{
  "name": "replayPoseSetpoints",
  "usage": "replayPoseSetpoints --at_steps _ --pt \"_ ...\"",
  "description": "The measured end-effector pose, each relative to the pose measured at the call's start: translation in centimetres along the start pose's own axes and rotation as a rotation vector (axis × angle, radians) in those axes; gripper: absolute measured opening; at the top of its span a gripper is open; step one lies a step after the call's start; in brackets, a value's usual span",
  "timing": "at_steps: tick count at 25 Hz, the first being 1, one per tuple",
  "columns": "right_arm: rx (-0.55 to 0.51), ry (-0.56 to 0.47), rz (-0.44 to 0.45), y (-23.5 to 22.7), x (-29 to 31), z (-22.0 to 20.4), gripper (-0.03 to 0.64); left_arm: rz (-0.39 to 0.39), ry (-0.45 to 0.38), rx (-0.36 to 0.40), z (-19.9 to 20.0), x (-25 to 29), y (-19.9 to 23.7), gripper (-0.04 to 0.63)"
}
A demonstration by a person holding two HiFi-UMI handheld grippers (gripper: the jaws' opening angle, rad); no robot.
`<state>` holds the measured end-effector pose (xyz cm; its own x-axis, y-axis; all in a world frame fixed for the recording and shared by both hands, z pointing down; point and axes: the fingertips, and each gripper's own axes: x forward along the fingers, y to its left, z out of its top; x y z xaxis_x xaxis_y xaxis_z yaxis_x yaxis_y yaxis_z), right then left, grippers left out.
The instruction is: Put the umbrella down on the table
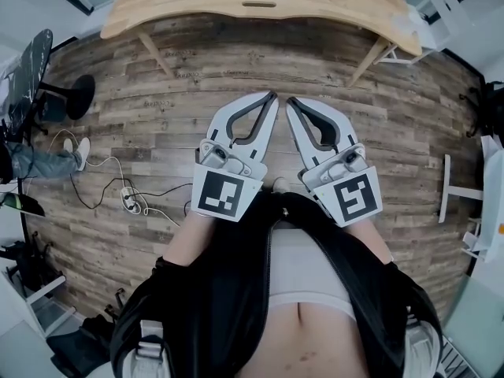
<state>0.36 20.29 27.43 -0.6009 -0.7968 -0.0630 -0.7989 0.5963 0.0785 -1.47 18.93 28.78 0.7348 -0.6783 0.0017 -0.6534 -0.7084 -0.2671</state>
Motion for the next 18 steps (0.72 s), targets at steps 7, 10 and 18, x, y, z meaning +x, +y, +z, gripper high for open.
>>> replayPoseSetpoints --at_steps 7,10,18 --pt "0.0 -0.001 0.01 -0.14 -0.32 -0.11 0.028 0.018 0.014 -0.003 -0.28 0.06 -0.16 0.007" --pt "-0.003 -0.003 0.016 -0.03 -0.42 0.03 0.028 0.02 0.015 0.007 -0.04 -0.04 -0.3 0.008" --pt "-0.002 -0.006 0.02 0.11 -0.7 -0.15 0.028 0.016 0.025 0.009 -0.32 -0.07 -0.74 0.008"
